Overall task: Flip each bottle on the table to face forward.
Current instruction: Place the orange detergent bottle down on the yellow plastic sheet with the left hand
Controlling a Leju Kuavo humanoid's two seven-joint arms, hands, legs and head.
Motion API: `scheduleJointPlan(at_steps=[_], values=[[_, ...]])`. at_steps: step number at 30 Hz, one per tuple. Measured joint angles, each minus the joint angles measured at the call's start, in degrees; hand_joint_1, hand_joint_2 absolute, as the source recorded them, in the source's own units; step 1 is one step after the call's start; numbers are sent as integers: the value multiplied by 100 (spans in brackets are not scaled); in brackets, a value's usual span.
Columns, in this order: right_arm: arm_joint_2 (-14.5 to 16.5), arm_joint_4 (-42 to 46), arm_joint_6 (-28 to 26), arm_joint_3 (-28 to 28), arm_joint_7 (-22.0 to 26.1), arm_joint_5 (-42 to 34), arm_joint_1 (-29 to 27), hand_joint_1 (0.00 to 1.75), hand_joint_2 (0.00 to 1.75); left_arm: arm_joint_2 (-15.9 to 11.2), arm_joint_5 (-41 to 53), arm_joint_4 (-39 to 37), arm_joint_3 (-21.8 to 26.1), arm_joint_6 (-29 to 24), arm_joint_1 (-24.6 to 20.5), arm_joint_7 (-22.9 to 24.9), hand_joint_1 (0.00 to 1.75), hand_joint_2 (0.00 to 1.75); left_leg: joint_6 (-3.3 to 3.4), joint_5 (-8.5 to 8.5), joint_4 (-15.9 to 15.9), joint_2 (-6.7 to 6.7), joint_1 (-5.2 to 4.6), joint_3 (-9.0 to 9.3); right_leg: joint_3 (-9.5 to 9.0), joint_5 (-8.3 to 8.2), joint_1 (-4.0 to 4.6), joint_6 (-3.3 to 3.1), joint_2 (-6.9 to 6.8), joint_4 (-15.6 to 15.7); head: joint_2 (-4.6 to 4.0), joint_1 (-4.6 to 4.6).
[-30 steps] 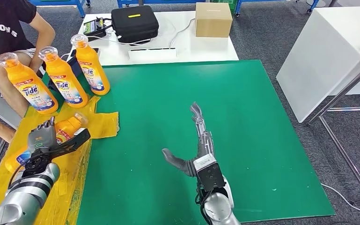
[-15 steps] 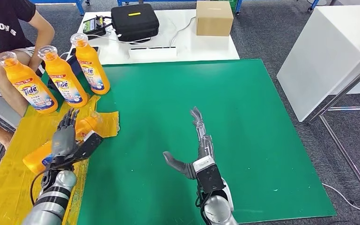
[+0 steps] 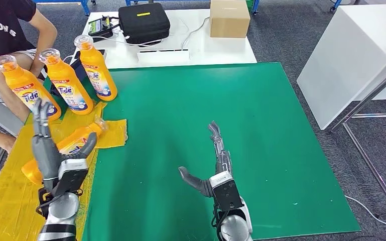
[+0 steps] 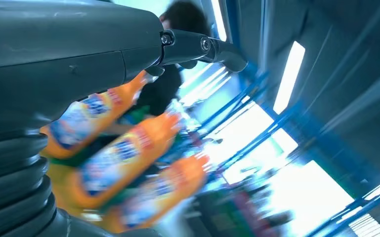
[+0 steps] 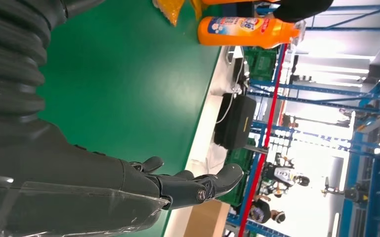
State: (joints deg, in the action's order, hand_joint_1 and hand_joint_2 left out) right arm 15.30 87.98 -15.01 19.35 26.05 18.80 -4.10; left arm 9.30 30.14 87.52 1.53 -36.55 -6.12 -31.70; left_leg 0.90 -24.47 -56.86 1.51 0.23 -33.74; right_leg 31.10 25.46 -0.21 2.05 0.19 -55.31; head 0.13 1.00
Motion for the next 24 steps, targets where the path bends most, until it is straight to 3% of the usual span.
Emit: scheduleJointPlan(at_steps=[3, 6, 9, 12, 16, 24], values=[[-1, 77, -104, -14, 9, -15, -99, 0, 175, 92, -830, 800, -283, 360, 333, -227, 0, 175, 1, -1, 0, 4, -2, -1, 1, 0, -1, 0, 0, 1, 0, -1], [-5, 227, -180, -19, 51, -16, -218, 0, 175, 102, -1293, 1354, -682, 1235, 678, -4, 0, 175, 3, -4, 0, 3, -4, -2, 2, 1, -2, 1, 0, 3, 0, 1], [-17, 417, -183, -19, 99, 21, -340, 0, 175, 88, -1582, 1534, -1078, 2268, 1000, 319, 0, 175, 6, -7, 0, 2, -4, -3, 2, 2, -2, 1, 0, 4, 0, 1], [-33, 595, -147, -17, 125, 72, -449, 0, 175, 63, -1686, 1533, -1353, 2909, 1258, 504, 0, 175, 6, -7, 0, -2, -4, -2, 3, 2, -2, 1, 1, 4, 0, 1], [-43, 765, -133, -12, 139, 149, -550, 0, 175, 38, -1766, 1408, -1538, 3367, 1470, 745, 0, 175, 6, -7, 0, -1, -3, -1, 3, 2, -1, 0, 1, 4, 0, 1], [-66, 864, -84, -11, 116, 195, -601, 0, 175, 36, -1776, 839, -1670, 3599, 1582, 1013, 0, 175, 6, -7, 0, -1, -3, -1, 2, 1, -1, 0, 1, 4, 0, 1]])
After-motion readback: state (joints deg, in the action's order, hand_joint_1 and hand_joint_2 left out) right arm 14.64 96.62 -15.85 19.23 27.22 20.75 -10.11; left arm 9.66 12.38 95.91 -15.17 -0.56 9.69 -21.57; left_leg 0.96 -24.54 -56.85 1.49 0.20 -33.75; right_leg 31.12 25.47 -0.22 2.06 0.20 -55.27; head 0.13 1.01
